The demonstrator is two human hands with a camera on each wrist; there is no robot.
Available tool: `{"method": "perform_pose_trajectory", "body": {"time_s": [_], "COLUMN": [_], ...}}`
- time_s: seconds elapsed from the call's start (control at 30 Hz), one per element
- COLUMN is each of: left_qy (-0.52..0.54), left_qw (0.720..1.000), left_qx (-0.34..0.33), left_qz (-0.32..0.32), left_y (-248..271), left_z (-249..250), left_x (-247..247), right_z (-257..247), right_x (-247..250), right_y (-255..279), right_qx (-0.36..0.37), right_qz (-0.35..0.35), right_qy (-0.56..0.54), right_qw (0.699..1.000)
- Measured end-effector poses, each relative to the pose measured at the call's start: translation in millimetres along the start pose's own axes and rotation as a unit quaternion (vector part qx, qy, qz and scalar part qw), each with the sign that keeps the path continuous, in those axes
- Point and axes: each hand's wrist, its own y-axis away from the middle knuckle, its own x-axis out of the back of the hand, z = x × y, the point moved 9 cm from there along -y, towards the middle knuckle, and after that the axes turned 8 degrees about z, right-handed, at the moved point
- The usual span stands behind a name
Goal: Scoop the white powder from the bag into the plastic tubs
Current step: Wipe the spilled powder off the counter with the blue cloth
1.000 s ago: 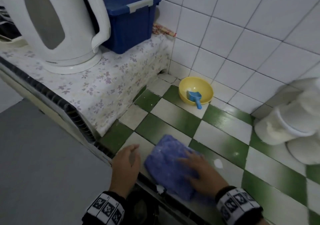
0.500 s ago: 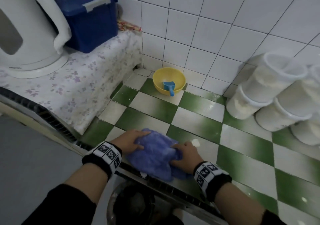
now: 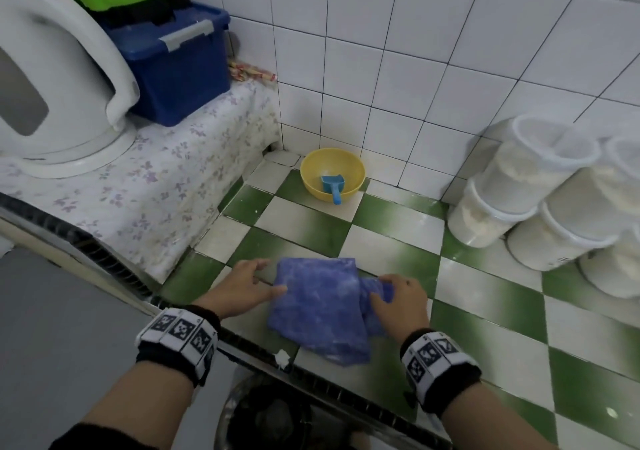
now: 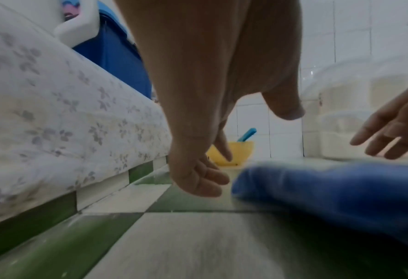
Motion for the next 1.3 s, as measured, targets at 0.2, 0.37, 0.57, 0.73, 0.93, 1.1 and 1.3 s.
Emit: {"method": "perform_pose_trajectory", "body": {"time_s": [0.2,0.37,0.57,0.73,0.93,1.1,1.3], "left_qy": [0.093,0.187,0.302,0.29,0.284,0.084,-0.009], "left_qw": [0.994,0.98,0.949,0.95,0.955,0.995,0.995], "left_qx": [0.052,0.067,0.071,0.101,0.076,-0.044,-0.075], "left_qz": [0.009,0.022,0.048,0.06,0.042,0.043,0.06], "left_y": [1,1,5,2,-3,-10,7], "left_z": [-17,-19,-17,-25,-16,4,-18], "left_x": [-22,-32,-17,-26,-26,-30,-19], "right_z": [-10,-30,-18,10,-11,-45,-71], "right_x": [-38,-46,-58,-44,-34,-58,-84], "right_y": [19,7,5,-5,-10,1,44], "right_qx": [-0.06,-0.072,-0.21,-0.098,-0.03,0.182,0.262], "right_qz": [-0.085,-0.043,-0.162,-0.081,-0.08,-0.18,-0.201], "right_qy": [0.057,-0.12,-0.485,-0.076,-0.188,0.076,0.112], "right_qw": [0.993,0.989,0.833,0.989,0.978,0.964,0.937]}}
